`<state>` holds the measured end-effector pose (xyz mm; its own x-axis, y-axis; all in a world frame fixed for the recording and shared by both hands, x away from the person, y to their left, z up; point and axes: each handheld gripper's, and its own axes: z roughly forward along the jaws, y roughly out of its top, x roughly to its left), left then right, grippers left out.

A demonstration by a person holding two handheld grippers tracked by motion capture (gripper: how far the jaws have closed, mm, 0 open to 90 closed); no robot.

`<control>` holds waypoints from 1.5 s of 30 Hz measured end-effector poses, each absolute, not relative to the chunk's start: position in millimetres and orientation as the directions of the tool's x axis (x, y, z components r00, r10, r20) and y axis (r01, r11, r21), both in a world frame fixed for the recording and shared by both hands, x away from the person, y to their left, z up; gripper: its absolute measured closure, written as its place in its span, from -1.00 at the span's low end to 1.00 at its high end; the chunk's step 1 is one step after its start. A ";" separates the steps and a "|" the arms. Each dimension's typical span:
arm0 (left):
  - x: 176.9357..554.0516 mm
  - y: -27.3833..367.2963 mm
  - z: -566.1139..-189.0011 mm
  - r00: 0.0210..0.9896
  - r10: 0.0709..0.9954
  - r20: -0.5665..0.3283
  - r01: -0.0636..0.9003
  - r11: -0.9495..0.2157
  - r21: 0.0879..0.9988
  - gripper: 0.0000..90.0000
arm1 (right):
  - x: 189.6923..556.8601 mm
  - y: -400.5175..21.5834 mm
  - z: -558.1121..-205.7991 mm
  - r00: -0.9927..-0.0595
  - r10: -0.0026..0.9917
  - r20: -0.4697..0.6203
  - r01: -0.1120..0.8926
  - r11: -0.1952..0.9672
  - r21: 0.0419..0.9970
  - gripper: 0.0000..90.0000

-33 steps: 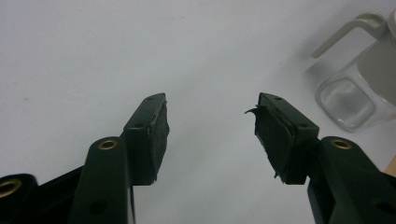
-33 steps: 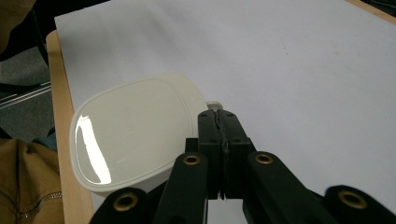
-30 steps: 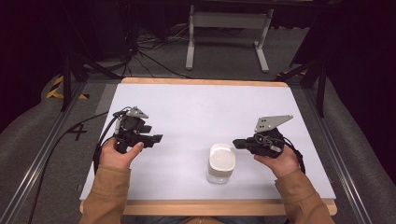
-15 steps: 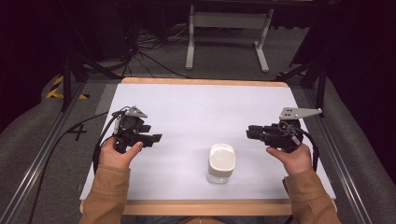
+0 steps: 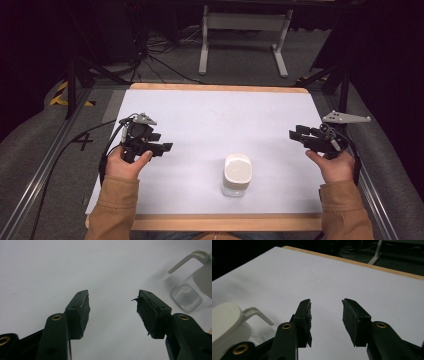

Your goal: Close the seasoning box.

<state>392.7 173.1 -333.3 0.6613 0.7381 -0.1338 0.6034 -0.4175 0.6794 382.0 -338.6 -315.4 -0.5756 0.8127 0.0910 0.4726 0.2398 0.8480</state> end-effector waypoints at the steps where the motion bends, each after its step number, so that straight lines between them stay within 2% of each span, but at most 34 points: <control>1: 393.3 172.7 -333.6 0.662 0.737 -0.134 0.602 -0.416 0.682 -0.03 | 382.2 -341.4 -316.6 -0.565 0.820 0.089 0.480 0.239 0.844 0.29; 7: 396.2 171.5 -334.5 0.663 0.737 -0.135 0.606 -0.422 0.675 -0.03 | 385.8 -359.0 -325.7 -0.526 0.848 0.060 0.498 0.250 0.830 0.19; 12: 401.0 172.4 -337.9 0.664 0.734 -0.141 0.611 -0.425 0.668 -0.03 | 390.7 -373.9 -337.2 -0.527 0.845 0.087 0.520 0.240 0.819 0.06; 19: 405.6 174.3 -343.1 0.657 0.739 -0.152 0.624 -0.419 0.659 -0.04 | 396.2 -383.7 -354.9 -0.518 0.853 0.061 0.536 0.268 0.801 -0.03; 30: 413.7 180.4 -353.9 0.629 0.757 -0.179 0.661 -0.399 0.635 -0.04 | 406.4 -383.2 -380.9 -0.514 0.855 0.066 0.583 0.291 0.759 -0.06; 45: 414.8 178.5 -354.6 0.632 0.754 -0.181 0.659 -0.400 0.637 -0.04 | 416.8 -368.0 -415.1 -0.536 0.841 0.067 0.643 0.356 0.678 -0.02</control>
